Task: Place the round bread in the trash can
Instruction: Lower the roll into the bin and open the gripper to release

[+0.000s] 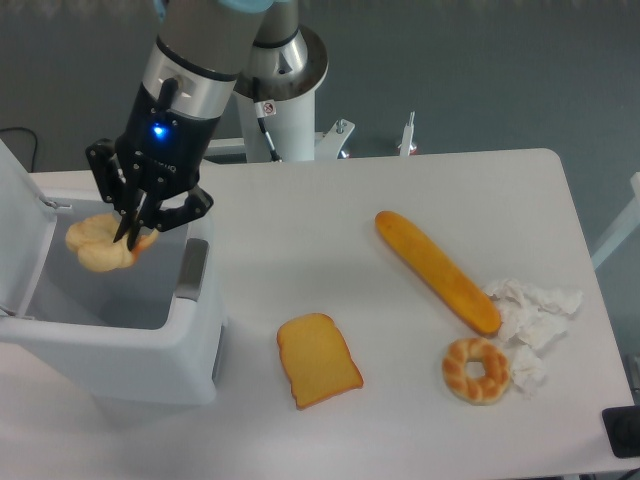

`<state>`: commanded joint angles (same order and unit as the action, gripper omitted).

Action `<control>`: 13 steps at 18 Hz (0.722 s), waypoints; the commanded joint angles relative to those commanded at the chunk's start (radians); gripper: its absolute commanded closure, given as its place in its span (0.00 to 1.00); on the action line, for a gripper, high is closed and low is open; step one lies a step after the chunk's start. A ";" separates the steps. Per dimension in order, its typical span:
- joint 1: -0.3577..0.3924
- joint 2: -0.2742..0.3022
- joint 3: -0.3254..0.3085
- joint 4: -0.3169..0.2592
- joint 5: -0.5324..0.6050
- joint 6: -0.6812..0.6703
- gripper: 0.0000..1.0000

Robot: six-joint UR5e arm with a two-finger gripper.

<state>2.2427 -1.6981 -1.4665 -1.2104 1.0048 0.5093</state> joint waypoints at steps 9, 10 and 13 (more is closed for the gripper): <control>-0.006 -0.006 -0.017 0.028 0.000 0.002 0.66; -0.006 -0.008 -0.017 0.029 0.000 0.002 0.50; -0.008 -0.011 -0.017 0.034 0.002 0.002 0.45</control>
<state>2.2350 -1.7088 -1.4834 -1.1766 1.0063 0.5108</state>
